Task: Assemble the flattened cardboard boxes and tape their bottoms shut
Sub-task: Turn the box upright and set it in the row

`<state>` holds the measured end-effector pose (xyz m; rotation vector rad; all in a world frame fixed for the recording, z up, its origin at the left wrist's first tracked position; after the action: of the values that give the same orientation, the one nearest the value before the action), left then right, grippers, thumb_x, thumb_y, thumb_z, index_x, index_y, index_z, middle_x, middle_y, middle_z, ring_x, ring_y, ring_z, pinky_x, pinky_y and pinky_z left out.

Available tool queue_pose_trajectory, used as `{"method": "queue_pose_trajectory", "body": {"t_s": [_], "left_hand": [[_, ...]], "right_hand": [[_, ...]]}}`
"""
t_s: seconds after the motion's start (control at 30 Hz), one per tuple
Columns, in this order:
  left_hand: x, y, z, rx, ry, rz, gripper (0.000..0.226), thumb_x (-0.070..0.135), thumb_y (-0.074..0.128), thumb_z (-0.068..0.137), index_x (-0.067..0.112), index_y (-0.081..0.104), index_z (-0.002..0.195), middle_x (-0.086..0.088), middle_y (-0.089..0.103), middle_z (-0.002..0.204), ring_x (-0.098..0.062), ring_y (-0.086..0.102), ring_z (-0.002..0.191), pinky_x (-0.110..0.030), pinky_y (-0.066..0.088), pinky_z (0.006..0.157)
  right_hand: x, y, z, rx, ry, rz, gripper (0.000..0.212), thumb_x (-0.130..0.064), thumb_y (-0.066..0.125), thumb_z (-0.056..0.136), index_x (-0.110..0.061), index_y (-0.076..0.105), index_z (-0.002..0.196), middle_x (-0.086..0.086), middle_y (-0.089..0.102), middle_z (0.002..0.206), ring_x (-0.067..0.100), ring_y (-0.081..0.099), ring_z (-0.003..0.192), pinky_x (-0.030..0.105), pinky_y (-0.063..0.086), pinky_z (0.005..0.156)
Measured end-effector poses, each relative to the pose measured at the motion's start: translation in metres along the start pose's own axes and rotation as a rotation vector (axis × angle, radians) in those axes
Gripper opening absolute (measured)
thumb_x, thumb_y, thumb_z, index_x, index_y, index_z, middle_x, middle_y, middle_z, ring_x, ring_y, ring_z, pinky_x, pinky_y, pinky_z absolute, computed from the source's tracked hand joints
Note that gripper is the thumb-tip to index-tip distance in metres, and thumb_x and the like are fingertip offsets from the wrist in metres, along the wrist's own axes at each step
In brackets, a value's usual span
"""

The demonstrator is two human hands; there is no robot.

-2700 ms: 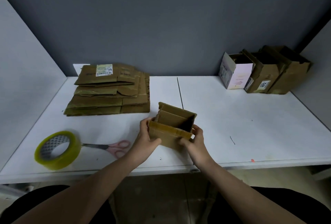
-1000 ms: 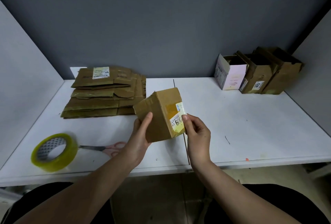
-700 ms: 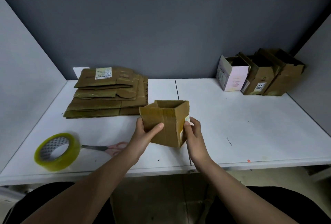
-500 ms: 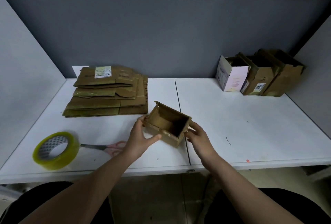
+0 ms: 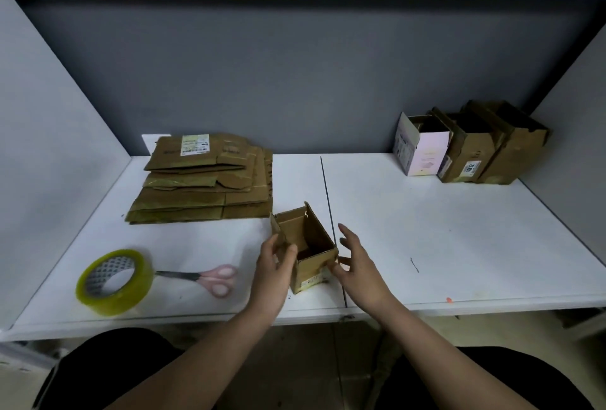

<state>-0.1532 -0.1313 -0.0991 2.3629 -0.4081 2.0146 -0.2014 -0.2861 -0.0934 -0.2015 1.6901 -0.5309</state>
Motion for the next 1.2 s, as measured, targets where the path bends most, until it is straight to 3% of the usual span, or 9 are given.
{"method": "queue_pose_trajectory", "body": {"t_s": [0.1,0.27,0.47,0.7,0.83,0.93,1.07,1.13,1.2], "left_hand": [[0.008,0.010,-0.007,-0.040,0.052,0.096,0.041,0.026,0.051,0.097,0.032,0.039,0.135,0.016,0.051,0.122,-0.010,0.051,0.116,-0.038,0.046,0.101],[0.037,0.025,0.017,-0.039,0.044,0.202,0.051,0.019,0.049,0.097,0.024,0.036,0.146,0.003,0.052,0.136,-0.018,0.053,0.122,-0.038,0.046,0.102],[0.102,0.079,0.071,-0.034,0.140,0.193,0.044,0.017,0.062,0.091,0.015,0.051,0.133,-0.007,0.060,0.128,-0.022,0.060,0.112,-0.043,0.052,0.093],[0.139,0.158,0.150,-0.155,0.366,0.642,0.043,0.022,0.056,0.090,0.028,0.046,0.132,-0.002,0.064,0.119,-0.025,0.059,0.108,-0.032,0.046,0.086],[0.138,0.190,0.199,-0.174,0.404,0.706,0.035,0.019,0.058,0.091,0.023,0.051,0.125,-0.003,0.064,0.118,-0.025,0.059,0.106,-0.031,0.045,0.083],[0.132,0.210,0.231,-0.193,0.391,0.688,0.039,0.017,0.059,0.090,0.021,0.047,0.127,-0.005,0.064,0.118,-0.028,0.059,0.107,-0.033,0.046,0.084],[0.118,0.235,0.267,-0.264,0.368,0.698,0.057,0.019,0.066,0.087,0.019,0.036,0.136,-0.008,0.056,0.131,-0.029,0.055,0.115,-0.036,0.045,0.090],[0.110,0.244,0.278,-0.304,0.351,0.694,0.066,0.021,0.068,0.086,0.016,0.031,0.140,-0.009,0.048,0.139,-0.029,0.052,0.120,-0.035,0.044,0.094],[0.104,0.249,0.286,-0.315,0.359,0.701,0.072,0.021,0.068,0.085,0.015,0.026,0.143,-0.010,0.041,0.144,-0.028,0.049,0.124,-0.035,0.043,0.095]], "right_hand": [[-0.007,-0.002,0.001,-0.023,-0.122,-0.174,0.058,-0.010,0.053,0.095,-0.035,0.034,0.143,-0.010,0.050,0.136,0.015,0.055,0.119,0.027,0.046,0.098],[-0.018,-0.020,0.014,0.106,-0.168,-0.379,0.038,-0.012,0.052,0.094,-0.024,0.055,0.130,-0.003,0.049,0.136,0.016,0.056,0.114,0.018,0.038,0.086],[-0.029,-0.093,0.066,0.275,-0.115,-0.421,0.017,-0.014,0.054,0.092,-0.018,0.067,0.103,-0.002,0.054,0.125,0.021,0.061,0.098,0.022,0.034,0.073],[-0.017,-0.167,0.154,0.368,0.000,-0.462,0.023,-0.018,0.048,0.097,-0.016,0.064,0.113,0.008,0.049,0.126,0.031,0.059,0.100,0.027,0.039,0.081],[0.002,-0.186,0.203,0.390,-0.008,-0.517,0.024,-0.014,0.046,0.097,-0.013,0.065,0.111,0.010,0.051,0.124,0.034,0.058,0.101,0.031,0.043,0.085],[0.018,-0.192,0.234,0.476,0.007,-0.598,0.024,-0.016,0.046,0.096,-0.016,0.067,0.108,0.007,0.060,0.117,0.030,0.058,0.100,0.033,0.046,0.078],[0.036,-0.200,0.261,0.497,-0.125,-1.112,0.016,-0.011,0.070,0.079,-0.014,0.073,0.094,0.007,0.070,0.092,0.031,0.057,0.094,0.036,0.045,0.073],[0.042,-0.205,0.272,0.472,-0.211,-1.307,0.026,-0.009,0.085,0.059,-0.010,0.073,0.082,0.009,0.070,0.081,0.032,0.059,0.090,0.039,0.047,0.070],[0.042,-0.209,0.280,0.437,-0.253,-1.415,0.029,-0.013,0.087,0.053,-0.010,0.073,0.078,0.007,0.070,0.078,0.030,0.061,0.091,0.039,0.048,0.069]]}}
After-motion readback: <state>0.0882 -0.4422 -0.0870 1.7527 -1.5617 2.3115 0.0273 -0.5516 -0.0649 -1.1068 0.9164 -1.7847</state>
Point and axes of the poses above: each hand's wrist, its own z-axis towards the middle knuckle, its own y-axis out of the palm, x = y × z, the point moved 1 cm from there along z, towards the middle knuckle
